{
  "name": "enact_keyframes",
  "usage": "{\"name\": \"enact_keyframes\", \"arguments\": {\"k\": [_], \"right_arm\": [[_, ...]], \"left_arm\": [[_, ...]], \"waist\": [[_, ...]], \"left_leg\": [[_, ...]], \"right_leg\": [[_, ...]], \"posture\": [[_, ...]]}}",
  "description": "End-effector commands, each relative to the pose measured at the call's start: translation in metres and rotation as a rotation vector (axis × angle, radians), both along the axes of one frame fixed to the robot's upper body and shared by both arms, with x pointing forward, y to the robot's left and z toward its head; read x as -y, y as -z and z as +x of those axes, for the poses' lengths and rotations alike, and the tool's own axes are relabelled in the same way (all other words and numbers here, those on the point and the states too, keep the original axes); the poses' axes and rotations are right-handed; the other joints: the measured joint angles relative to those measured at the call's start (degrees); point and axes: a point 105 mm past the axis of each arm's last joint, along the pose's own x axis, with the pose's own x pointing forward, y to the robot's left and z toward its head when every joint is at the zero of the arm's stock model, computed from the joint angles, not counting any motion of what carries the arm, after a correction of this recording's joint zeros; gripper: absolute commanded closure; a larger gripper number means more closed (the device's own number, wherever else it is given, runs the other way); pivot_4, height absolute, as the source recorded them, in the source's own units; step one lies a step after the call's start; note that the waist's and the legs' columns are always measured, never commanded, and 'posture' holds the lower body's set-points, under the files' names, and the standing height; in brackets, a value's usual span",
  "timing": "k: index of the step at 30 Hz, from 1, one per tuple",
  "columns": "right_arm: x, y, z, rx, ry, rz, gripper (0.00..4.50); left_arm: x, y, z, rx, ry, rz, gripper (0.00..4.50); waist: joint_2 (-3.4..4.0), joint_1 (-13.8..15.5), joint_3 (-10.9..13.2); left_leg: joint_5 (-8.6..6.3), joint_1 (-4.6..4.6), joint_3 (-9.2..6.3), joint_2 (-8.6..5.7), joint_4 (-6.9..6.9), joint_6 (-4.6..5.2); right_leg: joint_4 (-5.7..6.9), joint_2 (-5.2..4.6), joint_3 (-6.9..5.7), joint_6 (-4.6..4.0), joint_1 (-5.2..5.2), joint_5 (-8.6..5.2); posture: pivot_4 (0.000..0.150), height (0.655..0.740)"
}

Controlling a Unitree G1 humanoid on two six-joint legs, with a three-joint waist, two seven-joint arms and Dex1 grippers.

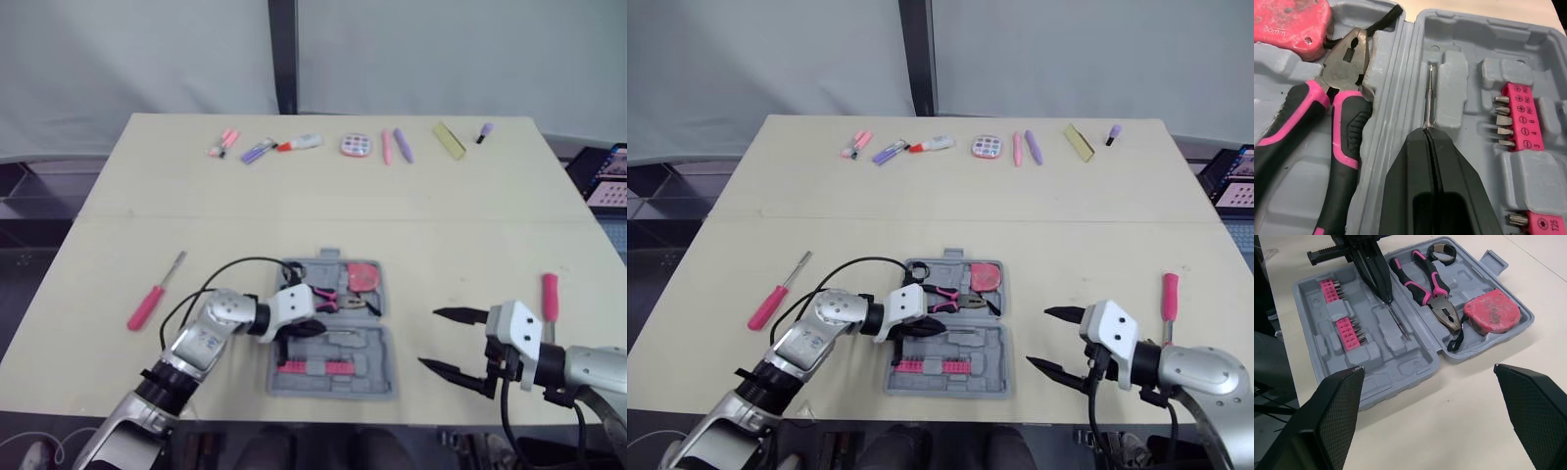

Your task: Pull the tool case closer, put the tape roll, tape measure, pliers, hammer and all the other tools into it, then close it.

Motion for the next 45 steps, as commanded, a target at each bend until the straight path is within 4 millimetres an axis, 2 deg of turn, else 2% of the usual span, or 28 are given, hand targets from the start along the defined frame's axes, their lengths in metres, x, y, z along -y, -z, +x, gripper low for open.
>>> {"name": "enact_keyframes", "arguments": {"k": [1, 6, 9, 11, 16, 18, 21, 24, 26, 27, 28, 29, 31, 33, 37, 45], "right_arm": [[-0.004, -0.011, -0.002, 0.041, -0.022, 0.008, 0.0], [-0.004, -0.011, -0.003, 0.041, -0.022, 0.007, 0.0], [-0.004, -0.011, -0.002, 0.042, -0.021, 0.007, 0.0], [-0.005, -0.012, -0.001, 0.046, -0.021, 0.01, 0.0], [-0.007, -0.013, 0.002, 0.055, -0.023, 0.021, 0.0], [-0.008, -0.013, 0.003, 0.055, -0.025, 0.025, 0.0], [-0.009, -0.012, 0.004, 0.047, -0.025, 0.033, 0.0], [-0.01, -0.01, 0.004, 0.04, -0.025, 0.033, 0.0], [-0.011, -0.008, 0.002, 0.016, -0.03, 0.042, 0.0], [-0.011, -0.006, 0.0, -0.008, -0.035, 0.05, 0.0], [-0.011, -0.005, -0.002, -0.026, -0.038, 0.058, 0.0], [-0.012, -0.004, -0.003, -0.037, -0.039, 0.064, 0.0], [-0.011, -0.001, -0.004, -0.047, -0.036, 0.063, 0.0], [-0.011, 0.003, -0.008, -0.052, -0.039, 0.063, 0.0], [-0.013, 0.008, -0.009, -0.042, -0.04, 0.054, 0.0], [-0.011, 0.01, -0.006, -0.039, -0.052, 0.036, 0.0]], "left_arm": [[-0.013, 0.036, -0.008, -0.113, -0.051, 0.104, 4.46], [-0.012, 0.037, -0.009, -0.122, -0.055, 0.091, 4.46], [-0.009, 0.027, -0.007, -0.118, -0.064, 0.03, 4.46], [-0.008, 0.015, -0.003, -0.1, -0.072, -0.022, 4.46], [-0.012, -0.05, 0.003, -0.031, -0.094, -0.281, 4.46], [-0.028, -0.069, 0.005, 0.01, -0.142, -0.335, 4.46], [-0.056, -0.073, -0.002, -0.01, -0.183, -0.323, 4.46], [-0.071, -0.074, -0.007, 0.012, -0.206, -0.303, 3.64], [-0.086, -0.074, -0.011, 0.023, -0.25, -0.31, 2.65], [-0.102, -0.072, -0.018, 0.038, -0.29, -0.306, 2.19], [-0.116, -0.07, -0.026, 0.057, -0.328, -0.304, 1.49], [-0.125, -0.069, -0.032, 0.07, -0.351, -0.3, 1.21], [-0.137, -0.067, -0.042, 0.105, -0.399, -0.306, 0.14], [-0.149, -0.058, -0.054, 0.129, -0.45, -0.282, 0.07], [-0.16, -0.037, -0.081, 0.042, -0.503, -0.249, 0.07], [-0.168, -0.036, -0.086, 0.1, -0.563, -0.242, 0.07]], "waist": [[0.01, 0.03, -0.07], [0.0, 0.11, -0.2], [0.01, 0.11, -0.22], [0.01, 0.09, -0.22], [-0.04, -0.08, -0.14], [-0.03, -0.11, -0.13], [-0.02, -0.36, -0.14], [0.04, -0.28, -0.1], [0.04, -0.01, -0.09], [0.02, -0.06, -0.08], [0.02, -0.1, -0.08], [0.03, -0.29, -0.07], [0.03, -0.4, -0.04], [0.06, -0.27, -0.02], [0.06, 0.01, -0.01], [0.04, -0.08, 0.01]], "left_leg": [[0.0, 0.0, 0.0, 0.0, 0.0, 0.0], [-0.01, 0.08, -0.02, -0.01, -0.04, 0.02], [-0.02, 0.09, -0.01, -0.01, -0.05, 0.02], [-0.02, 0.09, -0.01, -0.01, -0.05, 0.02], [-0.02, -0.01, -0.01, 0.03, -0.03, 0.01], [-0.02, -0.07, -0.01, 0.06, -0.01, 0.01], [-0.02, -0.05, -0.01, 0.06, -0.05, 0.0], [-0.03, 0.06, -0.02, 0.05, -0.22, 0.0], [-0.03, 0.05, -0.04, 0.03, -0.18, -0.01], [-0.03, 0.04, -0.1, 0.0, -0.18, -0.01], [-0.05, 0.04, -0.14, 0.0, -0.18, -0.03], [-0.07, 0.04, -0.13, 0.01, -0.2, -0.04], [-0.08, 0.08, -0.13, 0.05, -0.38, -0.05], [-0.07, 0.06, -0.11, 0.05, -0.36, -0.06], [-0.08, 0.08, -0.1, 0.04, -0.29, -0.07], [-0.1, 0.08, -0.14, 0.03, -0.32, -0.09]], "right_leg": [[0.0, 0.0, 0.01, 0.0, 0.0, 0.0], [-0.05, -0.02, 0.02, 0.0, 0.1, 0.0], [-0.06, -0.01, 0.03, 0.0, 0.12, 0.0], [-0.06, -0.01, 0.03, 0.0, 0.12, 0.0], [-0.06, 0.01, 0.04, 0.0, -0.02, 0.0], [-0.06, 0.02, 0.03, 0.0, -0.06, 0.0], [-0.07, 0.01, 0.05, 0.0, -0.07, 0.0], [-0.1, 0.0, 0.07, 0.0, -0.07, 0.0], [-0.15, -0.03, 0.09, 0.0, -0.05, 0.0], [-0.17, -0.05, 0.1, 0.0, -0.04, 0.0], [-0.18, -0.05, 0.1, 0.0, -0.06, 0.0], [-0.18, -0.05, 0.1, 0.0, -0.05, 0.0], [-0.27, -0.03, 0.08, 0.0, -0.09, 0.0], [-0.37, -0.04, 0.08, 0.0, -0.08, 0.0], [-0.66, -0.08, 0.11, 0.0, 0.03, 0.0], [-0.7, -0.09, 0.1, 0.0, 0.04, 0.0]], "posture": [[0.15, 0.74], [0.15, 0.74], [0.15, 0.74], [0.15, 0.74], [0.15, 0.74], [0.15, 0.74], [0.15, 0.74], [0.15, 0.74], [0.15, 0.74], [0.15, 0.74], [0.15, 0.74], [0.15, 0.74], [0.15, 0.74], [0.15, 0.74], [0.15, 0.74], [0.15, 0.74]]}}
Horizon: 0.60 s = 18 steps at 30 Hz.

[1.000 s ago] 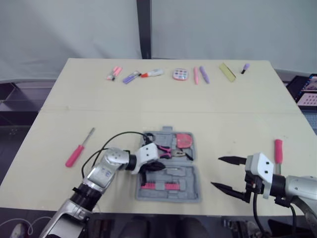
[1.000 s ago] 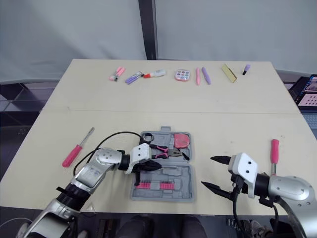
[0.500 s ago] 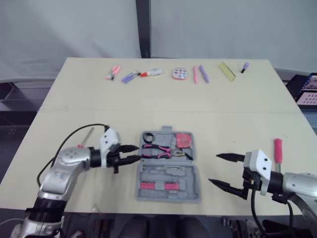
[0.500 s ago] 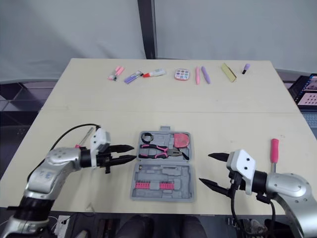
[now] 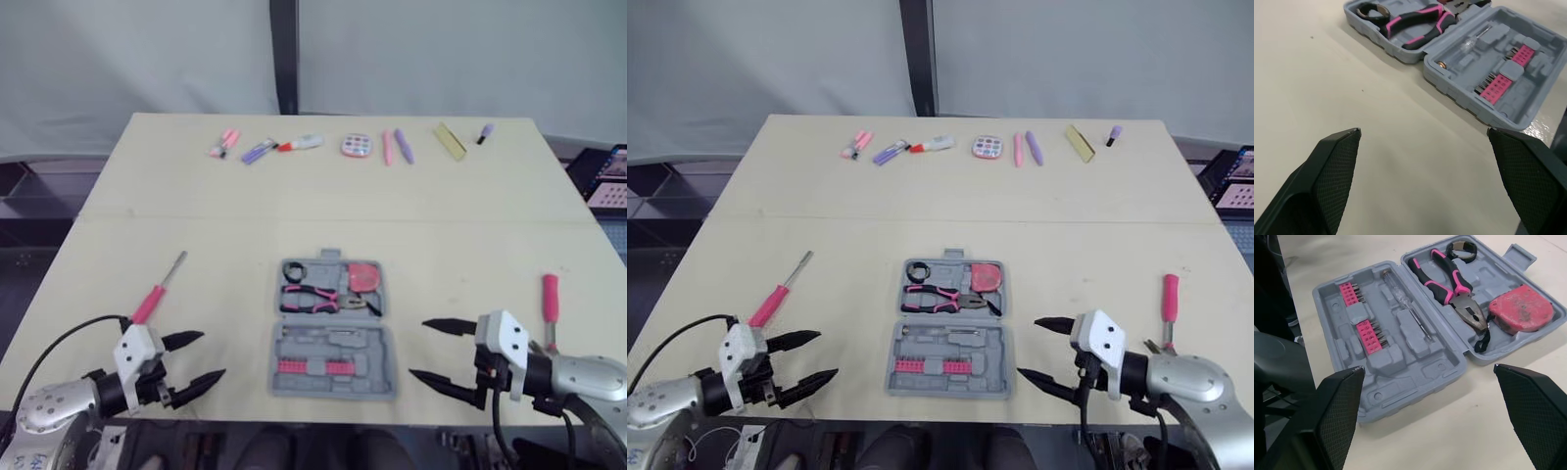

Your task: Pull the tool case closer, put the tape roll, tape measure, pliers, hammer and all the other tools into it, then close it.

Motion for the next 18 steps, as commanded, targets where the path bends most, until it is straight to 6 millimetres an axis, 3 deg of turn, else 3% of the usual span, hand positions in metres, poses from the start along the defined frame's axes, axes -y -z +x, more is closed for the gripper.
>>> {"name": "enact_keyframes", "arguments": {"k": [1, 8, 14, 18], "right_arm": [[-0.002, -0.003, 0.0, 0.016, -0.029, -0.002, 0.0], [-0.002, -0.004, 0.001, 0.018, -0.02, -0.004, 0.0], [-0.001, -0.006, 0.004, 0.015, 0.007, -0.004, 0.0], [0.005, -0.018, 0.015, 0.05, 0.093, 0.02, 0.0]], "left_arm": [[0.001, -0.01, 0.001, 0.058, -0.004, 0.01, 0.07], [0.008, -0.015, 0.003, 0.076, 0.02, -0.016, 0.07], [0.031, -0.022, -0.005, 0.083, 0.187, -0.02, 0.07], [0.04, -0.028, -0.005, 0.127, 0.258, 0.007, 0.07]], "waist": [[0.0, -0.03, 0.0], [0.01, -0.07, 0.0], [0.01, 0.02, 0.01], [0.03, -0.04, 0.01]], "left_leg": [[0.0, 0.0, 0.01, 0.0, -0.01, 0.0], [0.0, 0.0, 0.02, 0.02, -0.02, 0.0], [0.0, 0.0, 0.02, 0.02, -0.02, -0.01], [0.0, 0.0, 0.04, 0.04, -0.06, -0.01]], "right_leg": [[0.0, 0.0, 0.0, 0.0, -0.01, 0.0], [0.0, 0.02, 0.0, 0.0, -0.03, 0.0], [-0.04, 0.0, 0.0, 0.0, 0.0, 0.0], [-0.2, 0.04, 0.0, 0.0, 0.03, 0.0]], "posture": [[0.15, 0.74], [0.15, 0.74], [0.15, 0.74], [0.15, 0.74]]}}
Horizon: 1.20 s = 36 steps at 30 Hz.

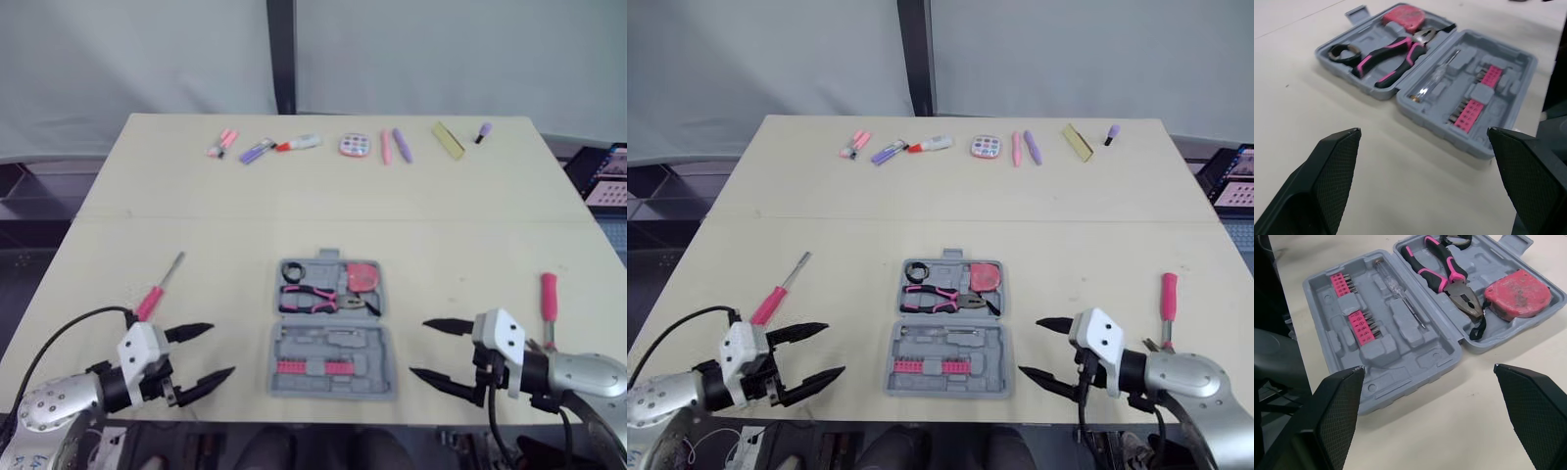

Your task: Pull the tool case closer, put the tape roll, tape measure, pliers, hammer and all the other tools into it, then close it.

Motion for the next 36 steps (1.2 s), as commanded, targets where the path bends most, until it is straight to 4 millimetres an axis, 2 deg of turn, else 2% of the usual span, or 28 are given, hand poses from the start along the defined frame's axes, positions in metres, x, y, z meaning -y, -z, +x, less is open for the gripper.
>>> {"name": "enact_keyframes", "arguments": {"k": [1, 4, 7, 9, 16, 21, 24, 31, 33, 36], "right_arm": [[0.009, -0.025, 0.013, 0.076, 0.116, 0.046, 0.0], [0.041, -0.043, 0.032, 0.099, 0.371, 0.083, 0.0], [0.072, -0.056, 0.04, 0.117, 0.592, 0.115, 0.0], [0.085, -0.061, 0.042, 0.124, 0.703, 0.147, 0.0], [0.123, -0.055, 0.041, 0.083, 0.966, 0.154, 0.0], [0.164, -0.047, 0.045, -0.028, 1.173, 0.201, 0.0], [0.177, -0.042, 0.044, -0.087, 1.234, 0.188, 0.0], [0.185, -0.041, 0.043, -0.142, 1.256, 0.2, 0.0], [0.191, -0.035, 0.041, -0.196, 1.28, 0.185, 0.0], [0.198, -0.029, 0.04, -0.262, 1.288, 0.165, 0.0]], "left_arm": [[0.011, -0.011, -0.004, 0.064, 0.104, 0.04, 0.07], [0.016, -0.015, -0.002, 0.062, 0.125, 0.012, 0.07], [0.019, -0.017, 0.0, 0.073, 0.134, 0.003, 0.07], [0.021, -0.018, 0.001, 0.074, 0.137, -0.004, 0.07], [0.025, -0.02, 0.004, 0.062, 0.149, -0.017, 0.07], [0.028, -0.024, 0.008, 0.07, 0.158, -0.014, 0.07], [0.029, -0.026, 0.009, 0.07, 0.17, -0.012, 0.07], [0.031, -0.027, 0.007, 0.06, 0.195, -0.002, 0.07], [0.032, -0.029, 0.006, 0.058, 0.207, -0.006, 0.07], [0.038, -0.03, -0.002, 0.036, 0.298, -0.012, 0.07]], "waist": [[0.0, -0.01, 0.0], [0.08, -0.04, 0.03], [0.12, -0.03, 0.06], [0.12, 0.04, 0.05], [0.17, -0.12, 0.07], [0.22, -0.33, 0.08], [0.29, -0.37, 0.1], [0.3, -0.62, 0.1], [0.3, -0.67, 0.1], [0.32, -0.61, 0.1]], "left_leg": [[0.0, 0.0, 0.0, 0.0, -0.01, 0.0], [0.01, -0.01, 0.07, 0.02, -0.03, -0.01], [0.01, -0.01, 0.09, 0.01, -0.08, -0.01], [0.01, -0.01, 0.07, 0.01, -0.13, -0.01], [0.02, -0.01, 0.21, 0.01, -0.17, -0.01], [0.02, 0.02, 0.24, 0.01, -0.17, -0.01], [0.03, 0.03, 0.26, 0.02, -0.28, -0.01], [0.06, 0.02, 0.35, 0.03, -0.29, 0.03], [0.06, 0.02, 0.36, 0.03, -0.29, 0.03], [0.06, 0.02, 0.37, 0.03, -0.29, 0.03]], "right_leg": [[-0.02, 0.0, 0.0, 0.0, 0.0, 0.0], [-0.06, 0.01, 0.01, 0.0, 0.0, 0.0], [-0.05, 0.01, 0.01, 0.0, -0.02, 0.0], [-0.04, 0.02, 0.01, 0.0, -0.03, 0.0], [0.22, 0.0, 0.05, 0.0, -0.06, 0.0], [0.28, 0.01, 0.06, 0.0, -0.06, 0.0], [0.31, 0.02, 0.07, 0.0, -0.11, 0.0], [0.3, 0.01, 0.11, 0.0, -0.11, 0.0], [0.3, 0.01, 0.12, 0.0, -0.11, 0.0], [0.3, 0.01, 0.12, 0.0, -0.1, 0.0]], "posture": [[0.15, 0.74], [0.15, 0.74], [0.15, 0.74], [0.15, 0.74], [0.15, 0.74], [0.15, 0.74], [0.15, 0.74], [0.15, 0.74], [0.15, 0.74], [0.15, 0.74]]}}
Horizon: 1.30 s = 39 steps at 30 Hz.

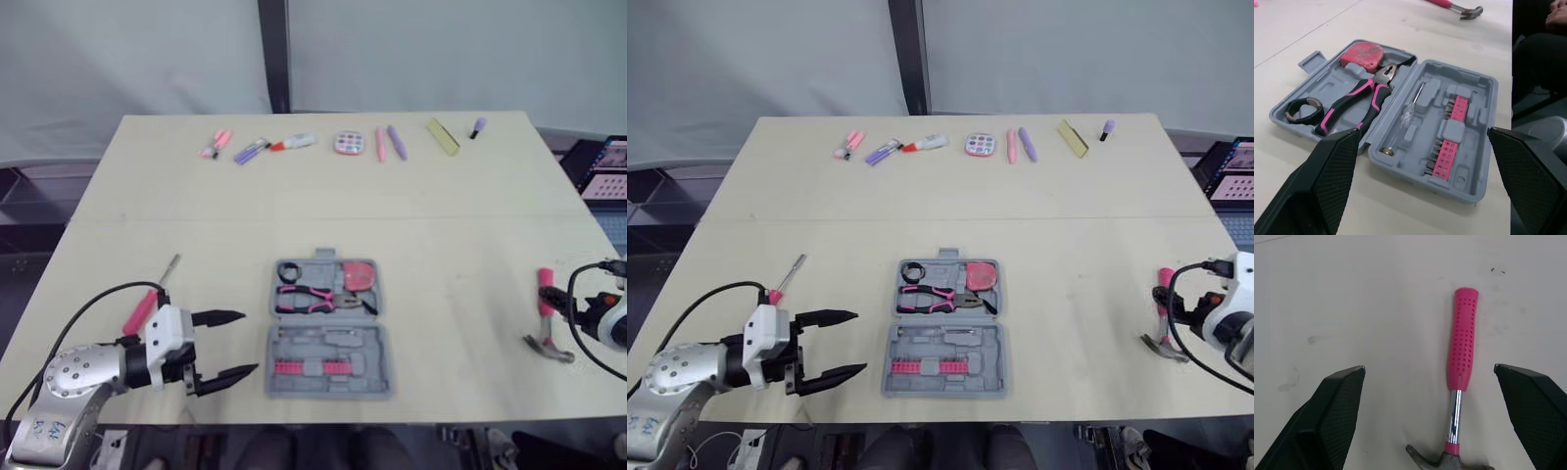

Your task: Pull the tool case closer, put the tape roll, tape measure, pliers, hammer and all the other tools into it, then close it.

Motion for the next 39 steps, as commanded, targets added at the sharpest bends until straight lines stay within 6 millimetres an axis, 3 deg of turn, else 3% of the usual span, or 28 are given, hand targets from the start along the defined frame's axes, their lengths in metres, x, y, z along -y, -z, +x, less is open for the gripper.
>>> {"name": "enact_keyframes", "arguments": {"k": [1, 14, 30, 39], "right_arm": [[0.01, -0.004, -0.002, -0.028, 0.015, -0.001, 0.0], [0.015, 0.014, -0.004, -0.15, 0.039, 0.04, 0.0], [0.019, 0.035, 0.008, -0.228, 0.047, 0.041, 0.0], [0.02, 0.047, 0.001, -0.278, 0.06, 0.054, 0.0]], "left_arm": [[0.009, -0.007, -0.009, 0.006, 0.102, -0.011, 0.07], [0.013, -0.011, -0.013, 0.0, 0.143, -0.038, 0.07], [0.004, 0.006, -0.02, 0.008, 0.121, -0.027, 0.07], [0.005, 0.007, -0.021, 0.014, 0.121, -0.027, 0.07]], "waist": [[0.02, -0.01, -0.01], [0.04, -0.76, -0.01], [0.07, -0.82, 0.0], [0.07, -0.79, 0.01]], "left_leg": [[0.0, 0.0, 0.02, 0.0, -0.01, 0.0], [0.01, 0.0, 0.13, 0.04, -0.03, 0.02], [0.01, 0.0, 0.19, 0.06, -0.04, 0.02], [0.01, 0.0, 0.19, 0.05, -0.04, 0.02]], "right_leg": [[-0.01, 0.0, 0.01, 0.0, 0.0, 0.0], [-0.03, 0.01, 0.01, 0.0, -0.01, 0.0], [-0.06, 0.0, 0.02, 0.0, -0.03, 0.0], [-0.06, -0.01, 0.02, 0.0, -0.03, 0.0]], "posture": [[0.15, 0.74], [0.15, 0.74], [0.15, 0.74], [0.15, 0.74]]}}
